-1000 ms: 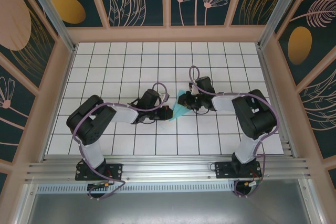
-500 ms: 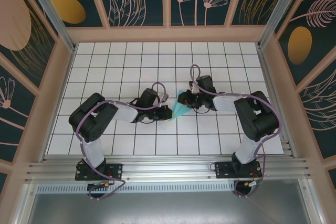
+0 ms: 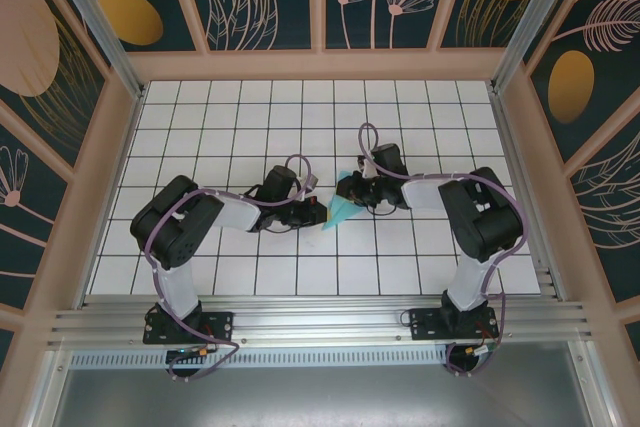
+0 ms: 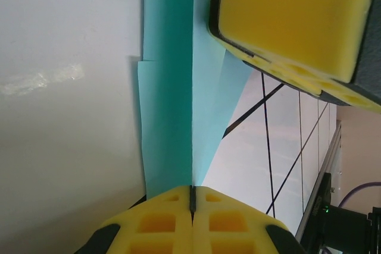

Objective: Fold a paper plane with a square sheet of paper (pick it up from the middle)
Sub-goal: Fourth fold the wing at the center of the table.

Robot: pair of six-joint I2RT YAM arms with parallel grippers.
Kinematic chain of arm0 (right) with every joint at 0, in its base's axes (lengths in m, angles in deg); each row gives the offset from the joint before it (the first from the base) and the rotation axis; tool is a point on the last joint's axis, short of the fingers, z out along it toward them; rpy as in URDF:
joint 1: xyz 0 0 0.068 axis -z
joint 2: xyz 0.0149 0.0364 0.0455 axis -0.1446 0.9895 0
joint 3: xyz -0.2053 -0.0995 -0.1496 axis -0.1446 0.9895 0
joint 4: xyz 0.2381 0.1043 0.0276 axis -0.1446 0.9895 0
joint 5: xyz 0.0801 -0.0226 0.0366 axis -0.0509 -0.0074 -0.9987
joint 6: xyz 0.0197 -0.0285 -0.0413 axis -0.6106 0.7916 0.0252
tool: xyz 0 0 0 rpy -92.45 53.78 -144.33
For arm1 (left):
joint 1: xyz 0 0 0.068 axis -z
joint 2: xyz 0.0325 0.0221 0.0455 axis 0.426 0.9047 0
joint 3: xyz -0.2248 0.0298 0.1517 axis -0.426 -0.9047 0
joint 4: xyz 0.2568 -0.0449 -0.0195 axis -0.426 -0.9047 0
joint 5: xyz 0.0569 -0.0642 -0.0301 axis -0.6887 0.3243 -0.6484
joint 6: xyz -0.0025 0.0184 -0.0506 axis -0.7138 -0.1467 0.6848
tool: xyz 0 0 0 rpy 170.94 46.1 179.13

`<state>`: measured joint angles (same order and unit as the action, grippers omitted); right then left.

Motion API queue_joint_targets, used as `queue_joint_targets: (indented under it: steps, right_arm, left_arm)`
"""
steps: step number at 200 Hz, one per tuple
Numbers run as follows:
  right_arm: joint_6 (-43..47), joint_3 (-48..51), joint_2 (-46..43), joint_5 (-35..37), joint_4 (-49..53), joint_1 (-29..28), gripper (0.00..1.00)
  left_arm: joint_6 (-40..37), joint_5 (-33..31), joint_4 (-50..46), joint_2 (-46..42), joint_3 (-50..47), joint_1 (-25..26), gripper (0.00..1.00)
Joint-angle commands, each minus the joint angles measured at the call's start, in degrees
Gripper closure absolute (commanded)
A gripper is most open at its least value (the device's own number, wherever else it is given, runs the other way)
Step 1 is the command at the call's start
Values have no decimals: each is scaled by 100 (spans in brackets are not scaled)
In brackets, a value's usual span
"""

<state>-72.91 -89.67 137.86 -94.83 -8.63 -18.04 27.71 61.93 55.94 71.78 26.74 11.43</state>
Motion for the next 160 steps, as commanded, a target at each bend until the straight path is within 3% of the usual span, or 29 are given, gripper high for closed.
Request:
queue_joint_targets:
  steps: [1, 96, 160]
  right_arm:
    - [94, -204, 168, -38, -37, 1, 77]
    - [171, -241, 370, -15, -62, 68, 77]
    - [122, -247, 185, -143, -116, 36, 75]
  left_arm:
    - [149, 132, 234, 158, 7, -46, 100]
    - [317, -40, 172, 194, -94, -65, 100]
    - [534, 235, 664, 157, -147, -78, 100]
